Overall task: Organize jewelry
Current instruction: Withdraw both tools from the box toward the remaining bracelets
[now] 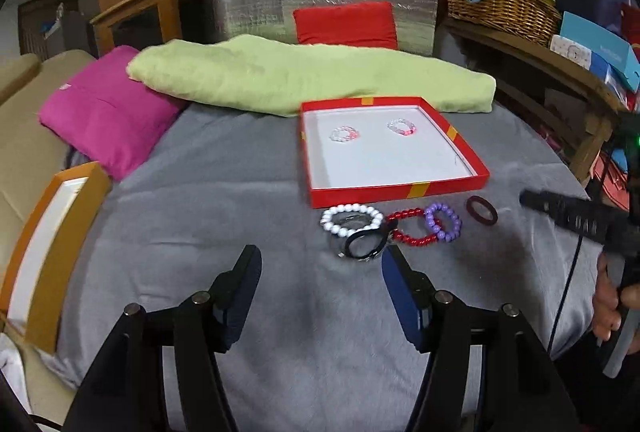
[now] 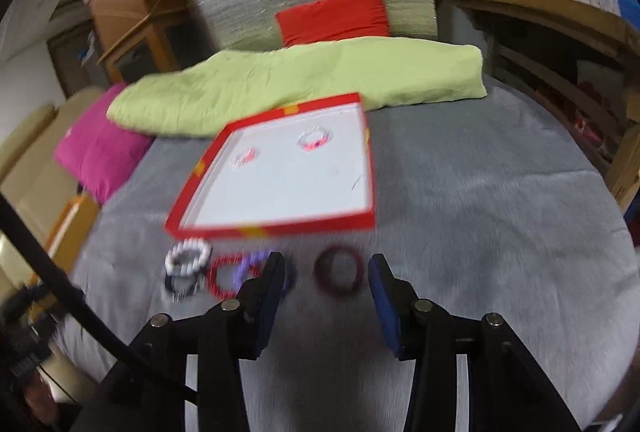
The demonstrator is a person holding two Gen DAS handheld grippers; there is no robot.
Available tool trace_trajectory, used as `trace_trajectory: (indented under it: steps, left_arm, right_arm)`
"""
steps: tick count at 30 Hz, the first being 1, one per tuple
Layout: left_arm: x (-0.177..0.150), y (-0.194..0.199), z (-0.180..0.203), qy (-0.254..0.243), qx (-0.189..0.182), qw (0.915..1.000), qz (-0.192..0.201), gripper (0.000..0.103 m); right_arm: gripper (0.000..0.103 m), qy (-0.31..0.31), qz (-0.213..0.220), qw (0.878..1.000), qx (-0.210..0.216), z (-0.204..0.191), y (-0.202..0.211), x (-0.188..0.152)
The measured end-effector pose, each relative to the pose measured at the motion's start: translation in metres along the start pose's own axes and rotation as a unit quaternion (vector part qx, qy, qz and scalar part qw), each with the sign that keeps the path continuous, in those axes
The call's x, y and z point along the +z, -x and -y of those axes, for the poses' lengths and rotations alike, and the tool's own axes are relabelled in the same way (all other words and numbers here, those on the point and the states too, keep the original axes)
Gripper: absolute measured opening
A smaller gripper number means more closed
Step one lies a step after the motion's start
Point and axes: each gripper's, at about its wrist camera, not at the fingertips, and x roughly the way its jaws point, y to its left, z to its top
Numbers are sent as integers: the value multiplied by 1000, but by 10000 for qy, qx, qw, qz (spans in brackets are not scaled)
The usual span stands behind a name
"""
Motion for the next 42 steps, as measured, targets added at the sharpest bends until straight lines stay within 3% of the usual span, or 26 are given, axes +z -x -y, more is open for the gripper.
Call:
trace_trajectory:
  steps: [4, 7, 13, 27, 34, 38, 42]
  left_arm:
    - [-1, 22, -11, 11, 164, 9998, 137, 64]
    - [-2, 35, -22, 109, 214, 9991, 356, 74]
    - [-9, 20, -45, 283, 170, 9984, 468, 75]
    - [-12, -58, -31, 250, -602, 9979, 7, 75]
    - [-13, -66, -21, 227, -912, 9955, -96, 74]
    - [-13, -73, -14, 70, -1005, 9948, -172, 65]
    - [-9, -89, -22, 392, -1179, 9914, -411, 64]
  right_arm:
    - [46, 139, -7, 9999, -15, -8, 18, -22]
    - [46, 4, -179, 9998, 60, -8, 24, -26]
    - [46, -6, -284, 9993, 223, -15, 29, -23]
    - [45, -366, -384, 9952, 822, -10, -13, -20]
    - [45, -532, -402, 9943, 829, -1, -20, -23]
    - [45, -643, -394, 9952, 625, 10, -23, -22]
    - [45, -909, -398, 9935, 560, 26, -26, -18]
